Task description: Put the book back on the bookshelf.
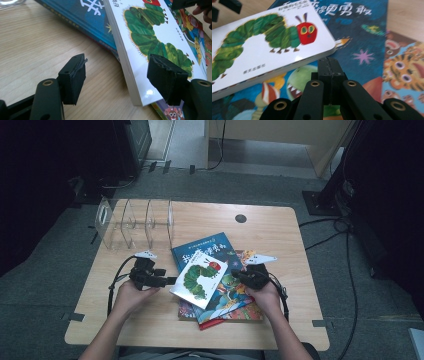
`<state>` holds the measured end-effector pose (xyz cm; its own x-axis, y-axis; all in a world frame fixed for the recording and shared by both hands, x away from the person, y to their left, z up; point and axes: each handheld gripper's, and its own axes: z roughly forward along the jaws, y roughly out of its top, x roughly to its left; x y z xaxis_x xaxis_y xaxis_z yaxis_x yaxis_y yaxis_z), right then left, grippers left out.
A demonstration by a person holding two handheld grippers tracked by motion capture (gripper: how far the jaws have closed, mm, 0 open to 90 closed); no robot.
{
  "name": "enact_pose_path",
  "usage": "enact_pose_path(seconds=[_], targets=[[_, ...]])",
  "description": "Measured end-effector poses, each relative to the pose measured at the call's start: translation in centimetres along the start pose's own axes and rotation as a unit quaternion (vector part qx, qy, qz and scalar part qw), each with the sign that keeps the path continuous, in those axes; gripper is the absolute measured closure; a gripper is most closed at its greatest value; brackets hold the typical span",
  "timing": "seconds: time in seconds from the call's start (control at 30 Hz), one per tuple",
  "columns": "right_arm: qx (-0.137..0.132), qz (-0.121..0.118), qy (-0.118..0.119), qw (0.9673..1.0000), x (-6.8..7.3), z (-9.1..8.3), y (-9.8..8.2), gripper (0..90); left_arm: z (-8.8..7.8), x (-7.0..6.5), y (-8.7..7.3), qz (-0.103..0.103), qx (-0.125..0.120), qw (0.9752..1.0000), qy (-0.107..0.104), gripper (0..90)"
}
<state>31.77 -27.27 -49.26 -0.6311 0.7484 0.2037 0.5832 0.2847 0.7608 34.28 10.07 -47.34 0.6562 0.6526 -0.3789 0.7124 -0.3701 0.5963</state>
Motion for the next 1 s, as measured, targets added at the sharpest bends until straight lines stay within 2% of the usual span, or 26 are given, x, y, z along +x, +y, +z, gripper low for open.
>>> enact_pose_path(seconds=[0.17,0.23,0.3,0.43,0.53,0.6,0.77,1.0], targets=[[0.007,-0.003,0.010,0.9999,1.0,0.2,-0.4,90.0,0.6,0.0,0.6,-0.003,0.011,0.9999,-0.013,35.4],[0.019,0.007,0.017,0.9997,1.6,0.3,-0.3,90.0,0.8,0.2,0.8,-0.009,0.015,0.9997,-0.017,35.1],[0.020,0.002,0.020,0.9996,1.9,0.5,-0.3,90.0,1.2,0.4,0.9,-0.016,0.025,0.9994,-0.020,34.0],[0.018,-0.003,0.026,0.9995,2.4,0.7,-0.4,90.0,1.7,0.3,0.9,-0.015,0.031,0.9993,-0.015,31.5],[0.016,-0.017,0.031,0.9993,3.2,1.2,-0.3,90.0,2.0,0.3,0.9,-0.019,0.031,0.9991,-0.022,31.0],[0.017,-0.023,0.032,0.9991,3.3,1.3,-0.2,90.0,2.2,0.4,0.9,-0.020,0.033,0.9988,-0.029,31.1],[0.016,-0.018,0.047,0.9986,3.0,1.7,0.0,90.0,2.5,0.4,0.9,-0.025,0.036,0.9983,-0.039,30.6],[0.017,-0.025,0.063,0.9975,3.7,2.7,0.6,90.0,2.8,0.2,1.0,-0.032,0.047,0.9972,-0.048,29.2]])
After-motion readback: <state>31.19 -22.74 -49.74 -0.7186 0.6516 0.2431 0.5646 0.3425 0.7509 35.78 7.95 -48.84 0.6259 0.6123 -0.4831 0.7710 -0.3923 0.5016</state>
